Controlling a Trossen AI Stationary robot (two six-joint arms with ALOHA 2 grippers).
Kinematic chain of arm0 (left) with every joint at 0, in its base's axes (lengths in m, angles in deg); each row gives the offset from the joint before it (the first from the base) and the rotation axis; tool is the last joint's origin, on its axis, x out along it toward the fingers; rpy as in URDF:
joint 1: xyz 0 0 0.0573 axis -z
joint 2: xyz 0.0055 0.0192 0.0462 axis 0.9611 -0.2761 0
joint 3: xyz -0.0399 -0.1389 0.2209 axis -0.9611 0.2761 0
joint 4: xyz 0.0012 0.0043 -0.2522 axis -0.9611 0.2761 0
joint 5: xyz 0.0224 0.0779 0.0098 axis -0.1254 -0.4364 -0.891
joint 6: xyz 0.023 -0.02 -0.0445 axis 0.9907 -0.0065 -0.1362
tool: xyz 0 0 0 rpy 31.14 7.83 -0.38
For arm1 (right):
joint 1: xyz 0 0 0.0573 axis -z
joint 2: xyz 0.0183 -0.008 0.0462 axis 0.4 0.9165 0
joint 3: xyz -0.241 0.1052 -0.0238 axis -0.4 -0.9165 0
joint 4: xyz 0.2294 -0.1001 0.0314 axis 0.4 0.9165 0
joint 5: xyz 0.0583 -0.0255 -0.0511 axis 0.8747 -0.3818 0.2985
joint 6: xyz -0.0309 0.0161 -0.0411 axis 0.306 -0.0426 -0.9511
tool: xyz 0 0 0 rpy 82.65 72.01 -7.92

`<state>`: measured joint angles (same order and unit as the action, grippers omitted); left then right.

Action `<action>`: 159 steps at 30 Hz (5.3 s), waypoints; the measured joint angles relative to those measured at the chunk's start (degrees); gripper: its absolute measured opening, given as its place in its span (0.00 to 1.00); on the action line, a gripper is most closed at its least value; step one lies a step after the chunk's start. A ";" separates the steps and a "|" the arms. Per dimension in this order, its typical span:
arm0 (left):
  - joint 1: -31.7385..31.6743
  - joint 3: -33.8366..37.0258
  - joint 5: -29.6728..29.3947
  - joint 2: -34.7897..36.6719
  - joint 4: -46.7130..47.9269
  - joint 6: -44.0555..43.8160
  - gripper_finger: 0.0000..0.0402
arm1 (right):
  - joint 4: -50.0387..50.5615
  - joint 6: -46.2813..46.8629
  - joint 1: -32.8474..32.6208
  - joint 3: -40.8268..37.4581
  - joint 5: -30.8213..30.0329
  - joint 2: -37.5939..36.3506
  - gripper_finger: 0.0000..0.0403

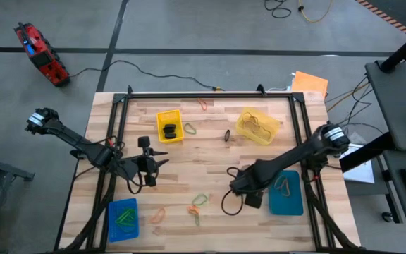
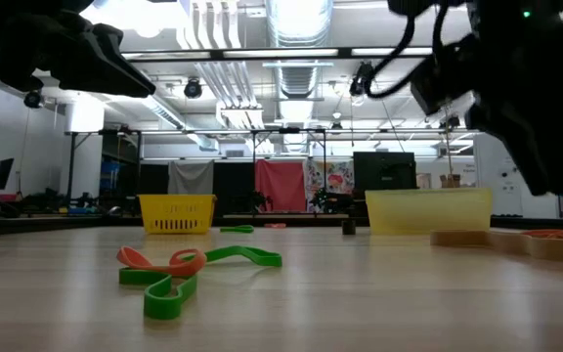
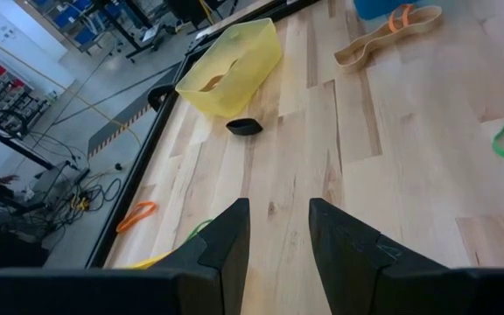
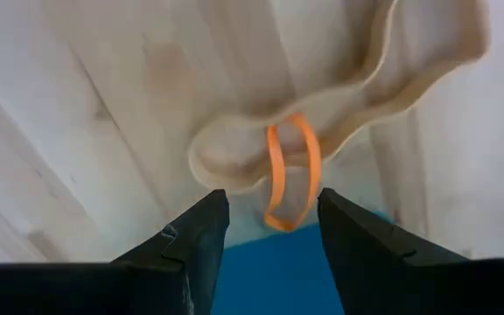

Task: Sort rubber bands into baskets
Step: Put the orange rubber band into the right blue bin, then put the green rubber band into the left blue bin

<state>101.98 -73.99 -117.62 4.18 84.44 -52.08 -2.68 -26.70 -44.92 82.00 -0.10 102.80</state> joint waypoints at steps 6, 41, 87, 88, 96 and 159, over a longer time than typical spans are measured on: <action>0.01 0.00 0.00 0.00 0.00 0.02 0.26 | 1.24 -0.02 0.02 -0.04 1.83 3.57 0.44; 0.01 0.00 0.00 0.00 -0.15 0.24 0.26 | 4.08 -7.67 4.13 5.18 1.30 8.47 0.02; 0.02 0.07 0.02 -0.02 -0.09 0.25 0.26 | 1.91 -20.17 3.74 3.58 -4.06 11.15 0.04; 0.02 0.07 0.02 -0.02 -0.09 0.24 0.26 | 1.91 -20.03 3.74 3.58 -4.07 11.12 0.03; 0.00 0.07 0.02 -0.02 -0.09 0.25 0.26 | 5.75 -18.09 3.74 6.14 -5.27 10.71 0.03; 0.00 -0.20 6.48 -0.02 -1.84 -8.29 0.26 | -7.53 16.14 -7.45 -4.04 -31.61 -17.79 0.44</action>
<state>101.98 -74.19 -111.14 4.16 82.60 -60.37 -10.20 -10.56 -52.37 77.96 -31.71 85.01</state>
